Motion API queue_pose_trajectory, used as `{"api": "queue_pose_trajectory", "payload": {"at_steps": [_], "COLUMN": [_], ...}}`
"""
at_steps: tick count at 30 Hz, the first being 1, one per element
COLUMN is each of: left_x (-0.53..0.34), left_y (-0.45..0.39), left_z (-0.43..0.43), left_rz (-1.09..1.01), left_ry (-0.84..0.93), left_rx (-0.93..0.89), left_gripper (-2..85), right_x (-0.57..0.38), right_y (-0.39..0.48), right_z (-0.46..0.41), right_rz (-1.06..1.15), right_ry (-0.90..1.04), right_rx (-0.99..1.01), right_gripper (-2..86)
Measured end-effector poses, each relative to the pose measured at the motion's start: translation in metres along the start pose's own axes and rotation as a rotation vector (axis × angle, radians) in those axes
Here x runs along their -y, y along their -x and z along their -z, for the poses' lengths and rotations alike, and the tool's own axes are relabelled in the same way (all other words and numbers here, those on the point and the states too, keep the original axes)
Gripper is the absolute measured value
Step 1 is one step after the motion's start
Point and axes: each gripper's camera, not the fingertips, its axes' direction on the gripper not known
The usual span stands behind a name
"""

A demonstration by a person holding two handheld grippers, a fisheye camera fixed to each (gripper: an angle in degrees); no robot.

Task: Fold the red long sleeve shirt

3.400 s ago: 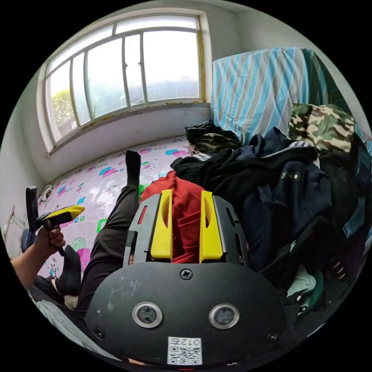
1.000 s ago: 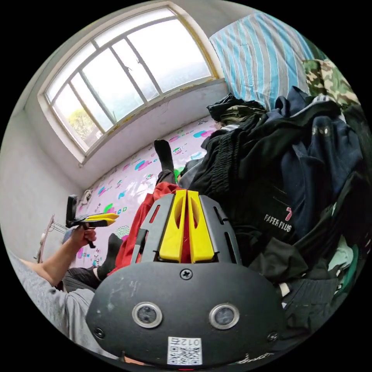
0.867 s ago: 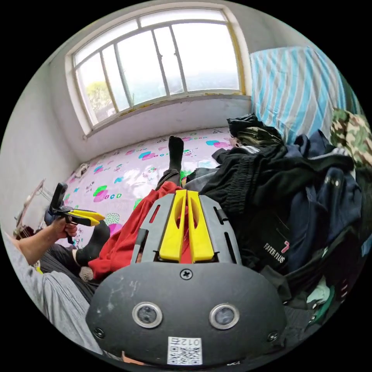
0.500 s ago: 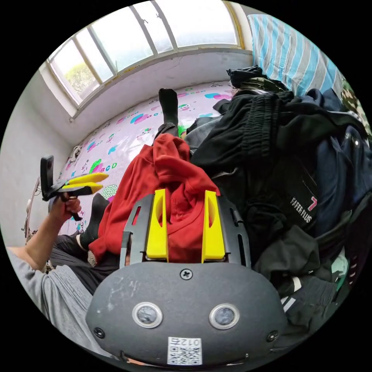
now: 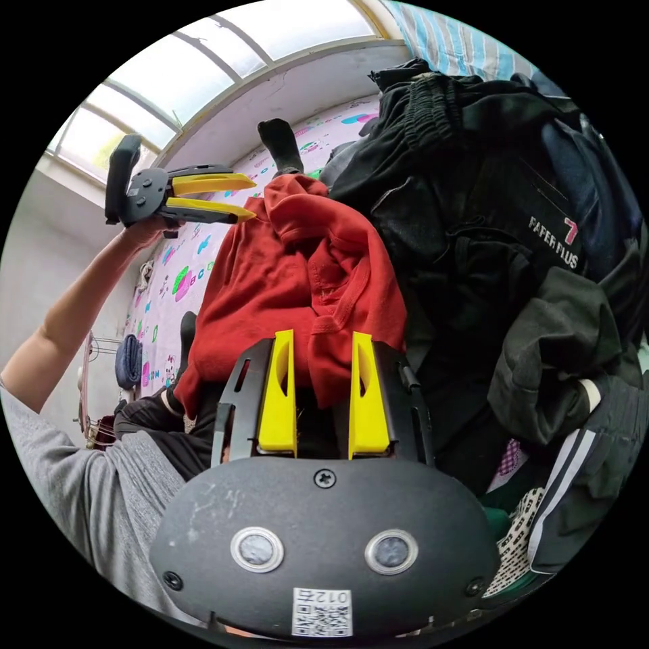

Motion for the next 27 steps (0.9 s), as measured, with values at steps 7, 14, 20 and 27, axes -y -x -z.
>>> {"api": "queue_pose_trajectory", "payload": {"at_steps": [7,14,20,27], "left_x": [0.034,0.06,0.001,-0.142], "left_y": [-0.026,-0.041,-0.02,-0.068], "left_z": [-0.082,-0.139,-0.1,0.047], "left_rz": [-0.219,-0.078,0.393,0.84], "left_ry": [0.152,0.146,-0.134,-0.468], "left_rx": [0.003,-0.063,-0.082,0.18], "left_gripper": [10.1,2.5,1.0,0.7], "right_x": [-0.02,-0.06,-0.081,-0.082], "right_y": [-0.043,-0.059,-0.067,-0.002], "right_z": [0.017,0.071,0.163,0.292], "right_rz": [-0.063,-0.029,0.064,0.361], "right_ry": [-0.002,-0.093,-0.283,-0.601], "right_rx": [0.079,0.065,0.065,0.151], "right_gripper": [11.5,1.0,-0.4,-0.5]}}
